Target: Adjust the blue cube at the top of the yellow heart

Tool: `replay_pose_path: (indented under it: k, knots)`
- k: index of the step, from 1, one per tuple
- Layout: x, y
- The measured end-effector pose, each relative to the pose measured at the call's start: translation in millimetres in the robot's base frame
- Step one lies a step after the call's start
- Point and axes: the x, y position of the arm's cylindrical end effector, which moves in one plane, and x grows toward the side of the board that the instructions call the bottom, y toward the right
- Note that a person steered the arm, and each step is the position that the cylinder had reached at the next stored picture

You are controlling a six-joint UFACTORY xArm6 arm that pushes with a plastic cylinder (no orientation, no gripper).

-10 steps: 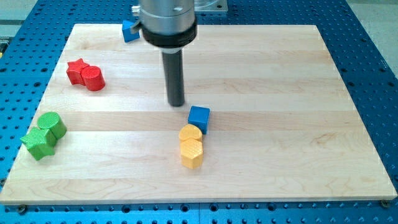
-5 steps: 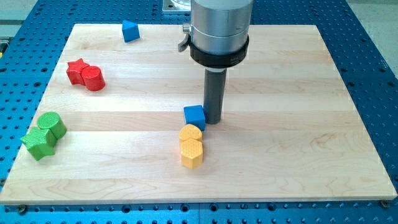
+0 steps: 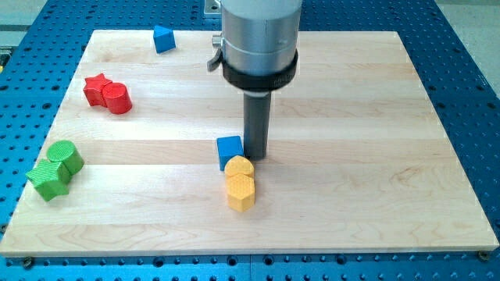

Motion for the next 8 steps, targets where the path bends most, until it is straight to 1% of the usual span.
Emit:
replay_pose_path:
  k: [1,2,3,4,6,8]
  knots:
    - [-64,-34]
    - [-56,-87]
    - [-1,-97]
    - [24,-92]
    - [24,-61]
    - [19,-62]
